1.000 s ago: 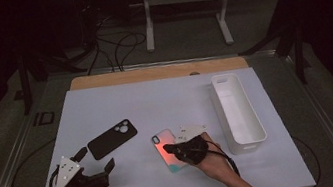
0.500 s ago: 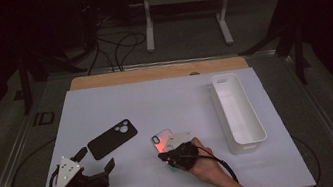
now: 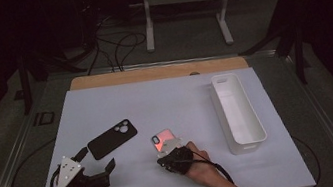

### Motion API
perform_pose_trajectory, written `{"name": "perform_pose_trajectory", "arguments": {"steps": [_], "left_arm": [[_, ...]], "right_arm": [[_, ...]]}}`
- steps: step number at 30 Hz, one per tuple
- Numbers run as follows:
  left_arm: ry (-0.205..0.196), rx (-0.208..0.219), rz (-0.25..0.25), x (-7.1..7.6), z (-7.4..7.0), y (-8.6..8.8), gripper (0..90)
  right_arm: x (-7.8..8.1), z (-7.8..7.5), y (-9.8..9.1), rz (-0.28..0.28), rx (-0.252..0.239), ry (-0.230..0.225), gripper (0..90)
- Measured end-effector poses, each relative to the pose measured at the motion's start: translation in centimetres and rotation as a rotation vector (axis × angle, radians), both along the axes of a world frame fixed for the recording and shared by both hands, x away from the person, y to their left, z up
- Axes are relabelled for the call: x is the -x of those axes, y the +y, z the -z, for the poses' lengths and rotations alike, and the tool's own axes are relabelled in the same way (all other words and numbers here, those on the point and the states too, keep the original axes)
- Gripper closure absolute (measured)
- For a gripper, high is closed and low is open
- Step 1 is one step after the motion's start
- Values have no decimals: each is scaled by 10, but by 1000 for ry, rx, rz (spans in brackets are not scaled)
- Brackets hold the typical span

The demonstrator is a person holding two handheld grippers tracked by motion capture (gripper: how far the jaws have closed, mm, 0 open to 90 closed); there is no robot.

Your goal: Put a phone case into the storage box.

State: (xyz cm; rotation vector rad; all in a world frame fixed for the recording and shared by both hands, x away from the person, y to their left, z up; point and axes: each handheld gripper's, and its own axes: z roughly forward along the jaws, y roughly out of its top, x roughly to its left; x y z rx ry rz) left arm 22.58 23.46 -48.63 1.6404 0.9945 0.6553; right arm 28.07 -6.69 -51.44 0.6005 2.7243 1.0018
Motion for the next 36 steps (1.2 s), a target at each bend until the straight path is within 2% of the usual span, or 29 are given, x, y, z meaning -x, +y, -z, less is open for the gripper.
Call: {"name": "perform_pose_trajectory", "arguments": {"steps": [5, 14, 21, 22, 27, 28, 29, 31, 34, 35, 36], "left_arm": [[1, -1, -1, 0, 0, 0, 6], [1, 2, -1, 0, 0, 0, 6], [1, 3, -2, 0, 0, 0, 6], [2, 3, -2, 0, 0, 0, 6], [4, 2, -2, 0, 0, 0, 6], [5, -1, -2, 0, 0, 0, 6], [5, 0, -2, 0, 0, 0, 7], [6, -1, -1, 0, 0, 0, 7], [6, 1, -2, 0, 0, 0, 6], [6, 2, -3, 0, 0, 0, 6], [6, 3, -3, 0, 1, 0, 7]], "right_arm": [[1, 0, 1, -5, 23, -15, 898], [-2, -2, -9, 29, 68, -36, 898], [-5, -1, -16, 59, 76, -39, 897], [-7, -1, -20, 79, 80, -36, 897], [-8, -1, -21, 84, 67, -31, 888], [-8, -1, -21, 82, 61, -34, 865], [-7, -7, -24, 79, 2, -34, 795], [-7, -13, -28, 84, -48, -29, 740], [-7, -16, -31, 95, -74, -31, 723], [-6, -26, -42, 109, -147, -46, 706], [-6, -30, -48, 113, -179, -52, 705]]}}
